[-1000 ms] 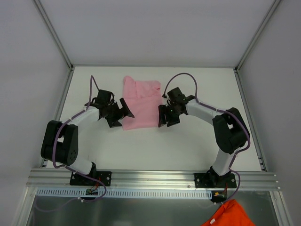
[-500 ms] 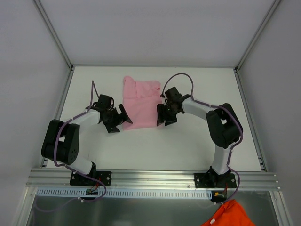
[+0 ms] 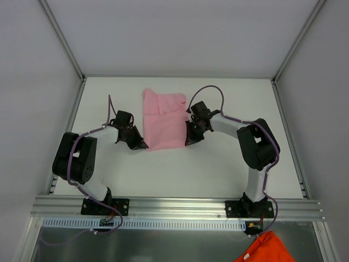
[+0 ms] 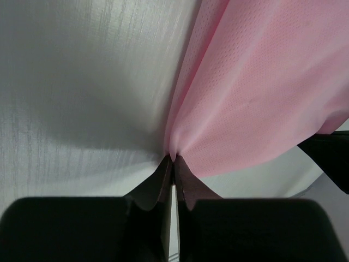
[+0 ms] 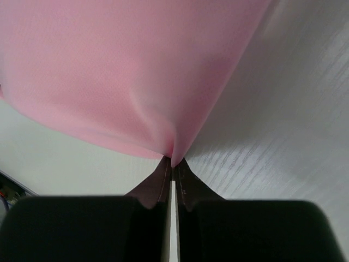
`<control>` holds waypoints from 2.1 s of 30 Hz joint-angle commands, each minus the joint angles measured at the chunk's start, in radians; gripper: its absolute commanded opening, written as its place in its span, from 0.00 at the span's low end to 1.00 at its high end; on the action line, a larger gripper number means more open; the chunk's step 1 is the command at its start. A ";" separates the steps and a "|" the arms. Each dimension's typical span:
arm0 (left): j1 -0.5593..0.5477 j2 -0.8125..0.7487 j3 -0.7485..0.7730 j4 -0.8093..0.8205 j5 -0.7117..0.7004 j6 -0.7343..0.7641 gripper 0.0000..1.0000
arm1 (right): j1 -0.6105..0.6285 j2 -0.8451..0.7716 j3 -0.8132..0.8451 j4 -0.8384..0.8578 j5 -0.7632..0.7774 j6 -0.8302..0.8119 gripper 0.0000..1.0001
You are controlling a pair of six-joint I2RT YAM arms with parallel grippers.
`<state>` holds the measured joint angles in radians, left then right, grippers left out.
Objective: Fold and stack the t-shirts
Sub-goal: Grab one side of the 2/3 rectangular tshirt with both arms, then fold the long partially folded tshirt into a neat square
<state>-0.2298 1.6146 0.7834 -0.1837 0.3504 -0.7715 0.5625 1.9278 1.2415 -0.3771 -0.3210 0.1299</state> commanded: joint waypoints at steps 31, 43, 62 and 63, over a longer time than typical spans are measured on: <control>-0.040 -0.366 0.117 -0.223 0.050 -0.006 0.00 | -0.013 -0.303 0.222 -0.384 -0.044 -0.113 0.01; -0.039 -0.173 0.398 -0.296 0.002 0.023 0.00 | -0.015 -0.219 0.318 -0.477 -0.056 -0.151 0.01; -0.036 -0.001 0.499 -0.309 -0.073 0.067 0.00 | -0.072 0.080 0.645 -0.539 -0.013 -0.174 0.01; -0.037 0.002 0.505 -0.307 -0.074 0.067 0.00 | -0.073 0.086 0.656 -0.539 -0.012 -0.176 0.01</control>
<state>-0.2626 1.6070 1.2369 -0.4866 0.3008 -0.7361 0.5007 2.0003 1.8214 -0.8715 -0.3435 -0.0204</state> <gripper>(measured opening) 0.008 0.023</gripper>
